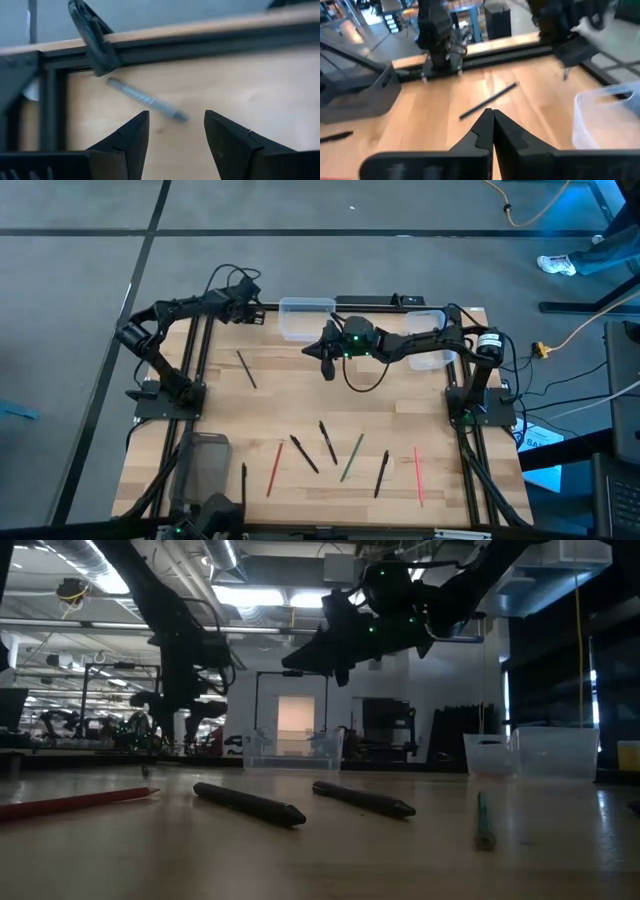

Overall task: Sort crayons/erasers/pens/pencils in bins
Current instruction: Put the gray crayon into the right transparent bin

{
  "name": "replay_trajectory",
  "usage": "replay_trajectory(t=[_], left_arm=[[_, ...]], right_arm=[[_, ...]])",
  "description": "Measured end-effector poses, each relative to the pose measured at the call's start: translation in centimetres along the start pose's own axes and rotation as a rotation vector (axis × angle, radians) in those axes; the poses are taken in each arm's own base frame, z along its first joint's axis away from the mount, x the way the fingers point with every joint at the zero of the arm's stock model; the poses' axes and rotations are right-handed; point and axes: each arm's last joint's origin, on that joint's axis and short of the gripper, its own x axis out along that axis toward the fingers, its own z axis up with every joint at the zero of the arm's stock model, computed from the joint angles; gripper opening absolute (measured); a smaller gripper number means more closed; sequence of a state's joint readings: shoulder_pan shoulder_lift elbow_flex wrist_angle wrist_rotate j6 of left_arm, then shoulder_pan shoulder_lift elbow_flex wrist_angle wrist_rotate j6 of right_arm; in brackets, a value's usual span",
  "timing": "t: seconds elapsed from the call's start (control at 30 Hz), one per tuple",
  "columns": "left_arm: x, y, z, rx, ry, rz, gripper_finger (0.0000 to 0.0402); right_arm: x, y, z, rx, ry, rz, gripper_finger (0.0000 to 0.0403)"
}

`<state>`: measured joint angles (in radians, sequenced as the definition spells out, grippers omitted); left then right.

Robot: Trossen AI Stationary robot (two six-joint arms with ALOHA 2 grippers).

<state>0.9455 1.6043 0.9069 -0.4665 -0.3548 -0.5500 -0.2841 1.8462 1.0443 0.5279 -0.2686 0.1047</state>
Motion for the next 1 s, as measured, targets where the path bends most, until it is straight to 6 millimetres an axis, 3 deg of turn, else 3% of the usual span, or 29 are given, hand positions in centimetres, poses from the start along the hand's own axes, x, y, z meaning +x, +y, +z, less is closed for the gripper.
replay_trajectory(t=[0.13,0.6,1.0], left_arm=[[0.1,-0.4,-0.2,-0.161,-0.049,-0.009,0.0183],[0.6,-1.2,-2.0,-0.344,-0.015,0.1,0.0183],[3.5,-2.0,-3.3,-0.497,-0.014,0.197,0.0183]], right_arm=[[0.0,0.2,-0.7,0.01,0.072,0.067,0.001],[-0.3,0.8,-1.3,-0.004,0.156,0.281,0.001],[-1.6,1.4,-0.3,-0.077,0.18,0.362,0.001]])
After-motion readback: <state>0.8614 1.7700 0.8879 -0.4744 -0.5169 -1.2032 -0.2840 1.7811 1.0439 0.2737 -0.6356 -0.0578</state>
